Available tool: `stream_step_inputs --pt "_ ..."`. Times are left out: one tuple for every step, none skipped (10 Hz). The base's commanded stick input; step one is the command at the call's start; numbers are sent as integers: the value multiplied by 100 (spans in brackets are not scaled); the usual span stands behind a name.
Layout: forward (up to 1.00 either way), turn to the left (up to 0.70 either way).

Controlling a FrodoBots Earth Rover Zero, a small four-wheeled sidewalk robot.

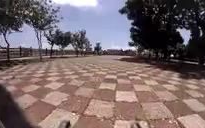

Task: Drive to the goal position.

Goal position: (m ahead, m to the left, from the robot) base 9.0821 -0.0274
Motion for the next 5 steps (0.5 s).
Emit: stream_step_inputs --pt "70 27" --pt "70 27" --pt "70 27" --pt "70 27" --pt "70 27"
